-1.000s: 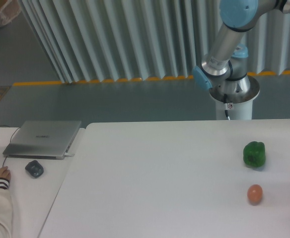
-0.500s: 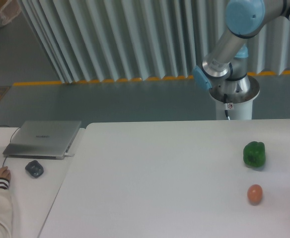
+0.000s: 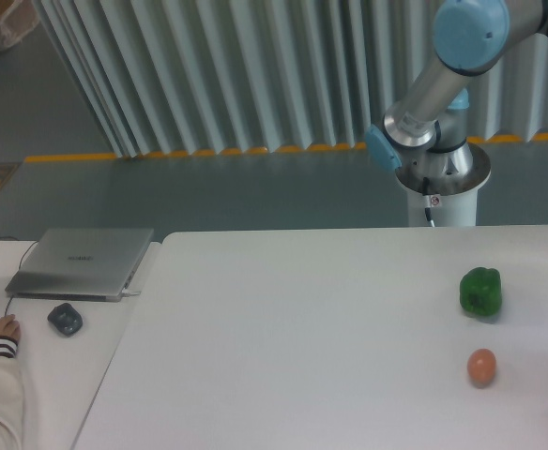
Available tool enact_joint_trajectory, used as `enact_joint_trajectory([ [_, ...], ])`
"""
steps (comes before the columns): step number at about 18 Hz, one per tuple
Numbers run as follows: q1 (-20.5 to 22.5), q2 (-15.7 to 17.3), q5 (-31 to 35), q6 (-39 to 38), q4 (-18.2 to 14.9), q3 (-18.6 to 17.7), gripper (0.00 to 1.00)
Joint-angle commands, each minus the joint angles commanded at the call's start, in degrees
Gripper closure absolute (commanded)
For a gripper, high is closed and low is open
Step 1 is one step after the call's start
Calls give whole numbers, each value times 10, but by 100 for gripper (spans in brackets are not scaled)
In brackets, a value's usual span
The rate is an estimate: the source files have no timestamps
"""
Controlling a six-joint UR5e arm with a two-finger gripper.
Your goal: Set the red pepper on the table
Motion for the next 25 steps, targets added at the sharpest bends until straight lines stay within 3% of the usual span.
enact_joint_trajectory([
  [9, -6, -18, -6, -4, 2, 25, 0],
  [12, -25, -21, -6, -3, 1, 40, 0],
  [14, -42, -29, -2, -4, 2, 39, 0],
  [25, -25, -25, -2, 14, 0, 31, 0],
])
